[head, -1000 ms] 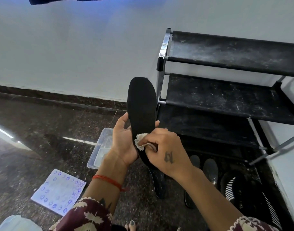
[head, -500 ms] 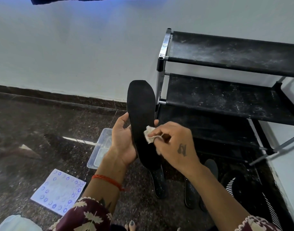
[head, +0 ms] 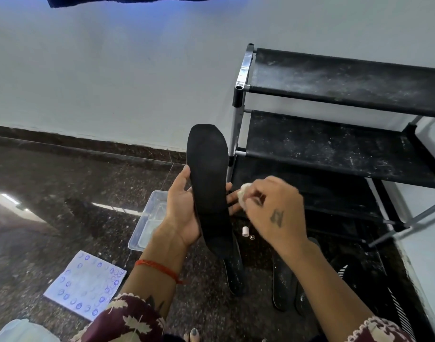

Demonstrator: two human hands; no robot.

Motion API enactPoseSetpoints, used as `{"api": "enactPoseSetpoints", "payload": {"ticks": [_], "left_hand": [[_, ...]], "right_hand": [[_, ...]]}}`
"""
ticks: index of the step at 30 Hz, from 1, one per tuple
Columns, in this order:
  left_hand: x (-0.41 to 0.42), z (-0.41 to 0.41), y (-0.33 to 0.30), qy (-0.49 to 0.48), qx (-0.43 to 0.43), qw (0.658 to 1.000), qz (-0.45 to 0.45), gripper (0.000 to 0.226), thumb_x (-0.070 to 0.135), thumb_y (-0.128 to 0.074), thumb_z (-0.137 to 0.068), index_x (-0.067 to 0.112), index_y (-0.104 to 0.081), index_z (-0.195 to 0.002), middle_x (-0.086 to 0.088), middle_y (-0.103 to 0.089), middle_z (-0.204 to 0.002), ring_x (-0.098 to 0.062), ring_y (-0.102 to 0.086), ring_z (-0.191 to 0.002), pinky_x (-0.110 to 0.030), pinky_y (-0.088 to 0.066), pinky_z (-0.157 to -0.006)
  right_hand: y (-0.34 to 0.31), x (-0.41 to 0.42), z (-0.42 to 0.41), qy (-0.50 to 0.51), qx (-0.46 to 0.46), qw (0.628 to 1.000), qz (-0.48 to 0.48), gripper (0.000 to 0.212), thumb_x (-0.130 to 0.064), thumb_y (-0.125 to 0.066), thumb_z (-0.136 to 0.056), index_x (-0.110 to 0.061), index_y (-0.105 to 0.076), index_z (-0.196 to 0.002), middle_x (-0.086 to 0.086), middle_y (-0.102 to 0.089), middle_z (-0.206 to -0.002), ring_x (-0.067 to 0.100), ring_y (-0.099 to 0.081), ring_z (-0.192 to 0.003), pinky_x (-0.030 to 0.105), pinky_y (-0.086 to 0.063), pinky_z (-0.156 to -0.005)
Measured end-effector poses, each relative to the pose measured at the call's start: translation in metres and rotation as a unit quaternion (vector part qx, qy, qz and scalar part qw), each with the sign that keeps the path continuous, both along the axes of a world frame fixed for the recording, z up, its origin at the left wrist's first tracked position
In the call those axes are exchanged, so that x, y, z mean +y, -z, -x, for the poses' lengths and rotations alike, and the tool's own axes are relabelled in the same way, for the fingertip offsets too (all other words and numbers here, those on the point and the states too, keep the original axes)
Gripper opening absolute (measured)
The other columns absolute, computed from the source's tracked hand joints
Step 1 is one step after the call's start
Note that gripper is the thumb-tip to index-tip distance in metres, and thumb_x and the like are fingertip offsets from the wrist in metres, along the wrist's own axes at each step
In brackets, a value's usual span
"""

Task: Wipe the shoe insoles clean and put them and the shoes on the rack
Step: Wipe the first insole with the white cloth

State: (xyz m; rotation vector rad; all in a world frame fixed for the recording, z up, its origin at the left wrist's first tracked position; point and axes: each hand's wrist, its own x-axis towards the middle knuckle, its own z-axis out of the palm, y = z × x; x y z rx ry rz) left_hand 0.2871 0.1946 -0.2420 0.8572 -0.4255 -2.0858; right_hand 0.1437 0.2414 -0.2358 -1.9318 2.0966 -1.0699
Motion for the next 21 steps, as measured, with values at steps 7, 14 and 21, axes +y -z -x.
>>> {"api": "enactPoseSetpoints", "payload": {"ticks": [7, 14, 21], "left_hand": [[0.003, 0.004, 0.003, 0.028, -0.057, 0.997, 0.051, 0.051, 0.047, -0.035, -0.093, 0.01, -0.062, -0.117, -0.014, -0.069, -0.097, -0.029, -0.067, -0.082, -0.043, -0.054, -0.077], [0.002, 0.007, 0.012, 0.043, -0.058, 0.995, 0.071, 0.053, 0.042, -0.031, -0.097, 0.013, -0.075, -0.089, -0.008, -0.072, -0.082, -0.021, -0.069, -0.07, -0.031, -0.057, -0.061], [0.001, 0.005, 0.009, 0.035, -0.077, 0.996, 0.038, 0.049, 0.046, -0.031, -0.096, 0.017, -0.056, -0.126, -0.018, -0.065, -0.119, -0.039, -0.063, -0.104, -0.048, -0.047, -0.085]], "right_hand": [[0.009, -0.012, -0.007, -0.017, -0.057, 0.987, 0.15, 0.02, 0.003, -0.063, -0.077, -0.012, -0.072, -0.086, 0.001, -0.066, -0.089, 0.006, -0.058, -0.081, 0.008, -0.045, -0.074], [0.02, -0.021, -0.012, -0.056, 0.051, 0.993, 0.087, 0.021, 0.005, -0.067, -0.075, -0.01, -0.075, -0.088, 0.005, -0.07, -0.092, 0.024, -0.061, -0.082, 0.031, -0.055, -0.069], [0.013, -0.023, 0.016, 0.048, -0.015, 0.992, 0.116, 0.023, 0.001, -0.057, -0.077, -0.013, -0.075, -0.082, 0.001, -0.069, -0.081, 0.019, -0.062, -0.077, 0.025, -0.049, -0.071]]}}
